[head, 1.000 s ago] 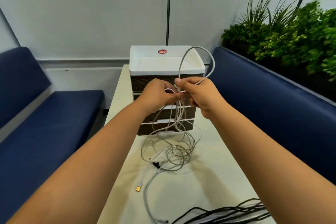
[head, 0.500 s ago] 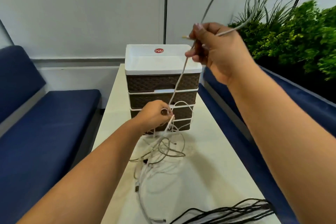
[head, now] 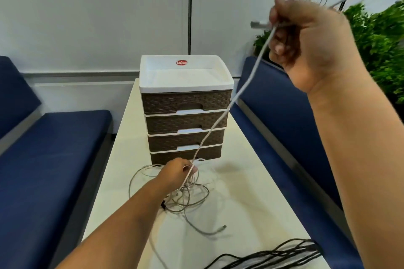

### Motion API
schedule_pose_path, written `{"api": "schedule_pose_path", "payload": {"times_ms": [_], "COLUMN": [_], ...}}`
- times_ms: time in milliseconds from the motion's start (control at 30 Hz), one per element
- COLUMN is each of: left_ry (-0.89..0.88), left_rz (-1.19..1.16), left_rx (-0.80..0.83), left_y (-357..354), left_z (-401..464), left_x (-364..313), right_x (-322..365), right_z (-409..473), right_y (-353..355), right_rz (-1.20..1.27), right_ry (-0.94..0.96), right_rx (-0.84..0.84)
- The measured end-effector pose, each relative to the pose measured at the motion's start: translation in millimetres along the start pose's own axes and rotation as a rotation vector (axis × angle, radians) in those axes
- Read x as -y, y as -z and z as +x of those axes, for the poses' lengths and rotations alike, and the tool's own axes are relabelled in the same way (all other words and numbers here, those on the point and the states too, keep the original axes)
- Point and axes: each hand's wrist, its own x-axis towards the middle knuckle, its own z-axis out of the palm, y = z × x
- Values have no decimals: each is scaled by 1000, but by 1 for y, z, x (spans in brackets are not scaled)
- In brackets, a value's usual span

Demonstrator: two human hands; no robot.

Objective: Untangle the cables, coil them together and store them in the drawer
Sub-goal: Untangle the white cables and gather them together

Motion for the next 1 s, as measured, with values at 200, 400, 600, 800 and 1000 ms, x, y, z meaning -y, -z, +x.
{"api": "schedule_pose_path", "payload": {"times_ms": [200,400,600,800,1000], "left_ry": [-123,-102,-154,-160,-269], "left_rz": [138,187,123,-44,91], "left_rx": [58,-35,-204,-283,-429], "left_y": [18,53,60,59,64], "left_z": [8,5,-9,-23,-23], "left_x": [-14,-42,-73,-68,-58], "right_x": [-70,-153,-186,-190,-174], "right_z": [-14,-43,-66,-69,-63], "right_y": [23,28,-16,-33,-38], "right_rz": [40,-325,-414,-425,-474], "right_ry": [-490,-792,-750,-712,-556], "right_rx": [-21,198,216,229,209]}}
